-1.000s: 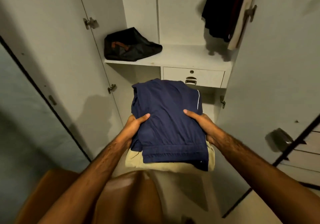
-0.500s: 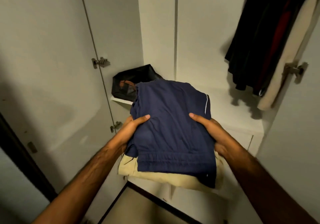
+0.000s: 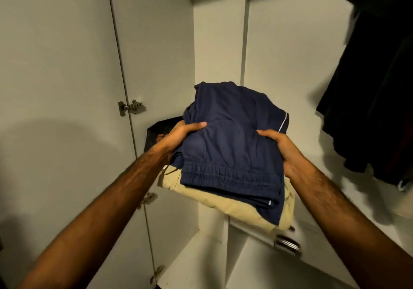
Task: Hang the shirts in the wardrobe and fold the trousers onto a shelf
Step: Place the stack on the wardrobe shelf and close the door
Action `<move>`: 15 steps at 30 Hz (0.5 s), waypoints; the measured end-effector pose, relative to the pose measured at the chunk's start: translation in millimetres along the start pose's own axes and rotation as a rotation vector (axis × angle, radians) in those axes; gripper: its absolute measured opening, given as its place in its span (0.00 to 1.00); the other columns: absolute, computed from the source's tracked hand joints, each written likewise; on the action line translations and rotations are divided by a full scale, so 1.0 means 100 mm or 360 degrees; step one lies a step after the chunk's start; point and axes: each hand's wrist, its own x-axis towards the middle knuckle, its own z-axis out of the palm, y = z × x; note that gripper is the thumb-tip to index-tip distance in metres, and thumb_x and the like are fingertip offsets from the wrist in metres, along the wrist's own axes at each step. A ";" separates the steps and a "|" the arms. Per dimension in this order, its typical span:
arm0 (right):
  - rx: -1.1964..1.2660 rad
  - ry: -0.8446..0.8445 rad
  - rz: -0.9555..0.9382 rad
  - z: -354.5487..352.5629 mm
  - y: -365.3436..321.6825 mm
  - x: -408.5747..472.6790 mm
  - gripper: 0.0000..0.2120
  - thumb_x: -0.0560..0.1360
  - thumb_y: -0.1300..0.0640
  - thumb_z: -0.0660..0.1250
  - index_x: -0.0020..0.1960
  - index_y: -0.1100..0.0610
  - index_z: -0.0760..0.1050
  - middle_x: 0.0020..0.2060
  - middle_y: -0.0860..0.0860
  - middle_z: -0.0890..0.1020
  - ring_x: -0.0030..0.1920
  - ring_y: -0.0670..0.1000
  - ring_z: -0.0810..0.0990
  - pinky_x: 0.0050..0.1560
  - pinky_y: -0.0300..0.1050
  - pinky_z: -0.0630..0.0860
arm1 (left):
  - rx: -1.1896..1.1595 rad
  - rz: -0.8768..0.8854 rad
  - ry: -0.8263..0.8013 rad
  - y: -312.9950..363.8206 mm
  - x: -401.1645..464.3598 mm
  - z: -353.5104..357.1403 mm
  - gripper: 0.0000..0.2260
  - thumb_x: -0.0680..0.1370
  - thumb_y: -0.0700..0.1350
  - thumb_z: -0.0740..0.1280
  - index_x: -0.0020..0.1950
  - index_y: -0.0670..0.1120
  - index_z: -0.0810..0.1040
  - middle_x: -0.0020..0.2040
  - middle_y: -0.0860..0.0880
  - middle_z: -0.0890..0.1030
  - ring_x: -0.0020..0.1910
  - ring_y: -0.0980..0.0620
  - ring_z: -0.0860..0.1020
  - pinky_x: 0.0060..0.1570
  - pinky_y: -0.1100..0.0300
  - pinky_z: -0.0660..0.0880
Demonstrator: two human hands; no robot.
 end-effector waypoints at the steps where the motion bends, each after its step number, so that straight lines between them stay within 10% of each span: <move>1: 0.0025 0.0025 -0.0062 -0.01 -0.03 0.20 0.22 0.68 0.55 0.74 0.61 0.61 0.80 0.56 0.58 0.84 0.54 0.58 0.83 0.57 0.51 0.79 | 0.0029 0.0009 -0.0029 0.02 0.19 -0.03 0.29 0.75 0.51 0.74 0.73 0.47 0.71 0.64 0.49 0.81 0.59 0.51 0.82 0.58 0.58 0.78; 12: 0.0049 0.0213 -0.0442 0.14 -0.78 2.36 0.29 0.59 0.59 0.77 0.60 0.63 0.80 0.54 0.57 0.85 0.54 0.59 0.84 0.58 0.56 0.80 | -0.0316 -0.0186 -0.0038 -0.32 2.15 -0.72 0.20 0.84 0.59 0.53 0.63 0.49 0.77 0.57 0.49 0.84 0.61 0.47 0.80 0.57 0.54 0.76; 15: 0.0023 0.0242 -0.0457 0.19 -0.92 2.79 0.26 0.61 0.61 0.76 0.59 0.64 0.80 0.54 0.57 0.85 0.53 0.58 0.84 0.56 0.54 0.81 | 0.0732 -0.0048 0.0224 -0.93 2.37 -1.19 0.08 0.82 0.48 0.62 0.58 0.51 0.78 0.57 0.46 0.82 0.62 0.40 0.78 0.55 0.53 0.76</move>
